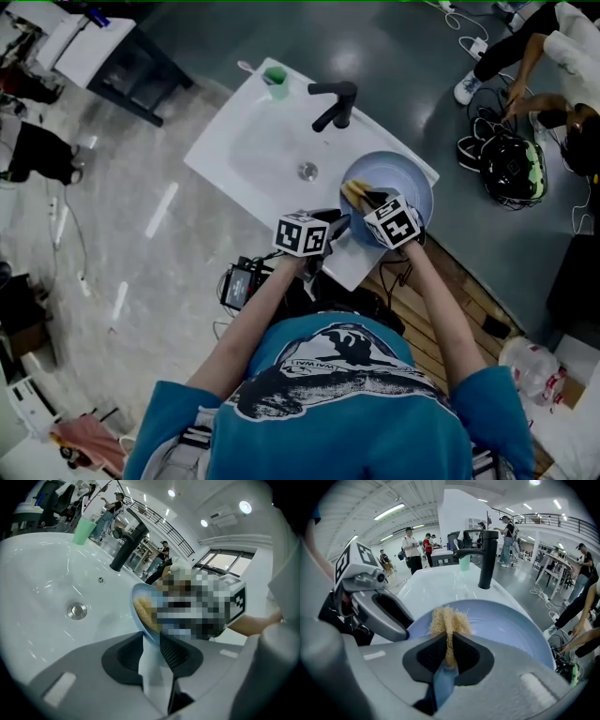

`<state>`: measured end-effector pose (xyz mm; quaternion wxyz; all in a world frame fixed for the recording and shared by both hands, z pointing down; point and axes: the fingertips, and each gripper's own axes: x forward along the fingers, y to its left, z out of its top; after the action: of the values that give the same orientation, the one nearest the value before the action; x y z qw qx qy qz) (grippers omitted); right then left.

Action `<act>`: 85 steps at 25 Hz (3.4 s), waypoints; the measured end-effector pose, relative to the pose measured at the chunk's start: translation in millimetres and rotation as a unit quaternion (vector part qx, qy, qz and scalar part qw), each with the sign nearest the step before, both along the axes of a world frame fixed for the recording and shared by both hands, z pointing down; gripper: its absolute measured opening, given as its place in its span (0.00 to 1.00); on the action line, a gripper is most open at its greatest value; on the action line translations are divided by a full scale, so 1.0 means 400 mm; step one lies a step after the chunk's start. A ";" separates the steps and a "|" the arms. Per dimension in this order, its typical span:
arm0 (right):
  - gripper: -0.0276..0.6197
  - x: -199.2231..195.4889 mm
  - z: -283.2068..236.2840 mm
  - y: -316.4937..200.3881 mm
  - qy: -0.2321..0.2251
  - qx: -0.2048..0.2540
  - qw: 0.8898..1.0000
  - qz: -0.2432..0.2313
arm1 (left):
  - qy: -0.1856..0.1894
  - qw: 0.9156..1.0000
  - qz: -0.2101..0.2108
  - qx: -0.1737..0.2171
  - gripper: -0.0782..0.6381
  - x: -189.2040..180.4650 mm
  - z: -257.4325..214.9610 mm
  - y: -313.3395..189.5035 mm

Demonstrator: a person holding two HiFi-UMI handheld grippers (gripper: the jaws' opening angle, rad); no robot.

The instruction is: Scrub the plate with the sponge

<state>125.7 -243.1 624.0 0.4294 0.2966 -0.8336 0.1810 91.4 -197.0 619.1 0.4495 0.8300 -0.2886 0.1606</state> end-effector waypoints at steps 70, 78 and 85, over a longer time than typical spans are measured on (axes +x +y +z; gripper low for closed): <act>0.10 0.380 -0.067 0.021 0.045 0.019 0.978 0.202 | -0.011 0.999 -0.044 -0.008 0.24 0.001 -0.009 0.001; 0.10 0.390 -0.022 0.043 0.079 0.012 0.981 0.174 | 0.009 0.989 -0.133 -0.064 0.19 -0.006 -0.006 -0.027; 0.10 0.350 -0.022 0.144 0.041 -0.019 0.980 0.194 | 0.000 0.986 -0.160 -0.055 0.17 -0.005 -0.012 -0.047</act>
<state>265.9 -185.5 615.1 0.4256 0.4517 -0.7382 0.2642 89.4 -215.8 614.4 0.5143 0.7473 -0.4082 0.1017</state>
